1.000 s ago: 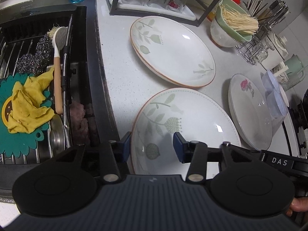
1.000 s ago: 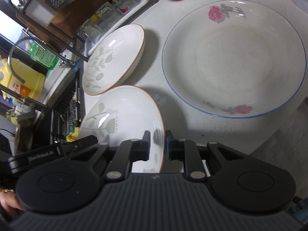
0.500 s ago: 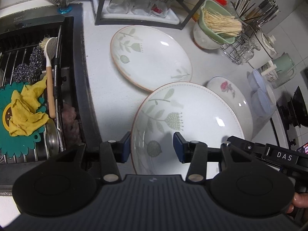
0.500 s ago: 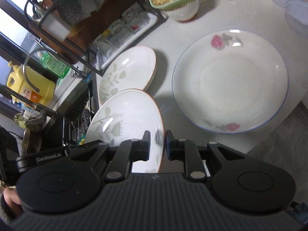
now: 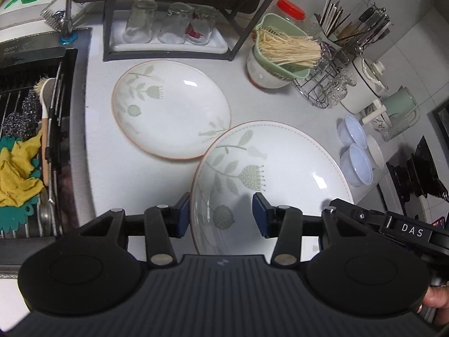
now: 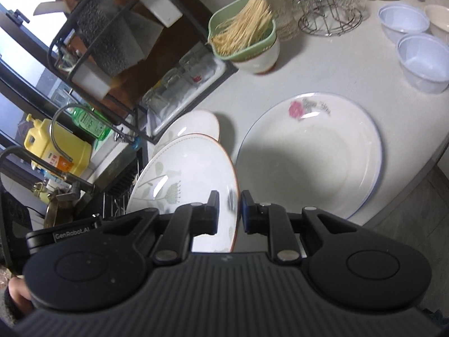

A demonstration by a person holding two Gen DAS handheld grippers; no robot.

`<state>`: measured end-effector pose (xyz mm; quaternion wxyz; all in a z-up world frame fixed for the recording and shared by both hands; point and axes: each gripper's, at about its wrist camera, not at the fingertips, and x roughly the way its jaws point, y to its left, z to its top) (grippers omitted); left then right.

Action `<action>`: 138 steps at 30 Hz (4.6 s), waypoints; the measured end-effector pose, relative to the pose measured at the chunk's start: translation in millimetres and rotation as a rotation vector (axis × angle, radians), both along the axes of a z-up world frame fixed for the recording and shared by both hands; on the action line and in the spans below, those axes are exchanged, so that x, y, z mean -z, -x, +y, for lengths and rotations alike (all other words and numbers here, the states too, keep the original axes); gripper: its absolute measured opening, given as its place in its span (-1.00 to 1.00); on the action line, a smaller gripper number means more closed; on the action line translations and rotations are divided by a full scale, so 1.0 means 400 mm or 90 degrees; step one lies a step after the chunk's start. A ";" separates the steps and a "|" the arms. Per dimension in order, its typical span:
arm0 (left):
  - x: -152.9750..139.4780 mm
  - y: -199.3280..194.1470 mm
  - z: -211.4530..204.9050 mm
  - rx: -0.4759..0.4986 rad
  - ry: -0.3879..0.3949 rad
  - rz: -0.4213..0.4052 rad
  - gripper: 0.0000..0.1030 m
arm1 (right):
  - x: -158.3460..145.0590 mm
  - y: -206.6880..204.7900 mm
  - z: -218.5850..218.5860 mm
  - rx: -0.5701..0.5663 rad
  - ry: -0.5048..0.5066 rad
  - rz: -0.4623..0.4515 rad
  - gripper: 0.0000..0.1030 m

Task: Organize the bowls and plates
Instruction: 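Lift the leaf-pattern plate and carry it over the rose-pattern plate, then lower the leaf-pattern plate onto the rose-pattern plate and open both grippers, then move both grippers to the rim of the other leaf-pattern plate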

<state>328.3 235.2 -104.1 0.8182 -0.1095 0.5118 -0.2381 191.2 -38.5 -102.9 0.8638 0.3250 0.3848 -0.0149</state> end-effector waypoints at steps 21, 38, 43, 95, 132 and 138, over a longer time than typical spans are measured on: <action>0.106 -0.079 -0.306 -0.011 -0.103 0.049 0.00 | 0.099 -0.103 -0.263 -0.048 -0.006 0.018 -0.63; 0.155 -0.099 -0.436 0.033 -0.249 0.042 0.00 | 0.198 -0.142 -0.331 -0.112 0.000 0.040 -0.62; 0.166 -0.109 -0.455 0.040 -0.273 0.035 0.00 | 0.210 -0.155 -0.335 -0.121 0.006 0.043 -0.62; -0.214 0.081 -0.341 0.016 -0.169 -0.175 0.03 | -0.157 0.009 -0.269 -0.068 0.167 -0.171 -0.61; -0.262 0.305 -0.200 -0.223 -0.157 -0.164 0.36 | -0.183 0.065 -0.168 -0.271 0.202 -0.166 -0.57; -0.226 0.326 -0.186 -0.242 -0.144 -0.128 0.44 | -0.161 0.055 -0.138 -0.308 0.199 -0.147 0.44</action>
